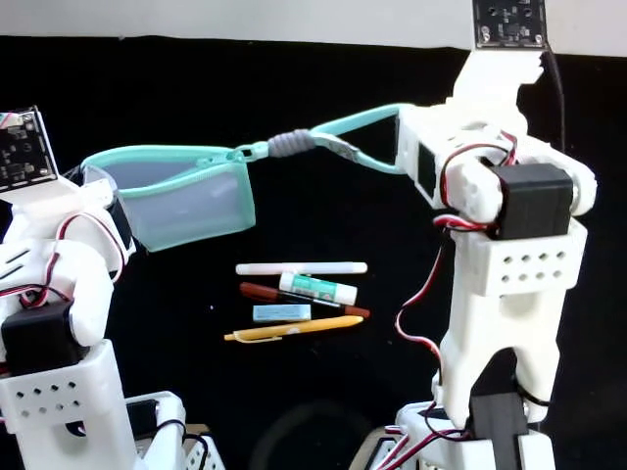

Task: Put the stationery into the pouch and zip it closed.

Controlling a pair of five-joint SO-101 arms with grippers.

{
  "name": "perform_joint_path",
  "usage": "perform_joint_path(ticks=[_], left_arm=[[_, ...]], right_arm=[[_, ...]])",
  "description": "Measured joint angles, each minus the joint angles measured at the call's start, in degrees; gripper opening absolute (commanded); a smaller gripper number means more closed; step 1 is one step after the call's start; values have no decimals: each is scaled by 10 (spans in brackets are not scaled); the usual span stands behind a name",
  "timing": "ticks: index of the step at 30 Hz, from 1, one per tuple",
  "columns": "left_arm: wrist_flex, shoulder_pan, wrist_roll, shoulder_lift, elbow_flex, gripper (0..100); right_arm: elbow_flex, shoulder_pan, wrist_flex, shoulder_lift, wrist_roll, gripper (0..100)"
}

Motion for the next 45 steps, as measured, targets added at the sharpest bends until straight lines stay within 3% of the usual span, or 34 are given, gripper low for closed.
perform_joint_path(ticks=[16,23,26,45], left_arm=[[0,0,1,-2,2,6],[0,0,0,-2,2,6],[0,0,0,-2,2,6],[0,0,-3,-3,4,6]], right_arm=[[1,31,-4,0,-20,16],[17,31,-4,0,-20,241],[40,12,-4,0,-20,255],[256,-144,16,0,197,255]])
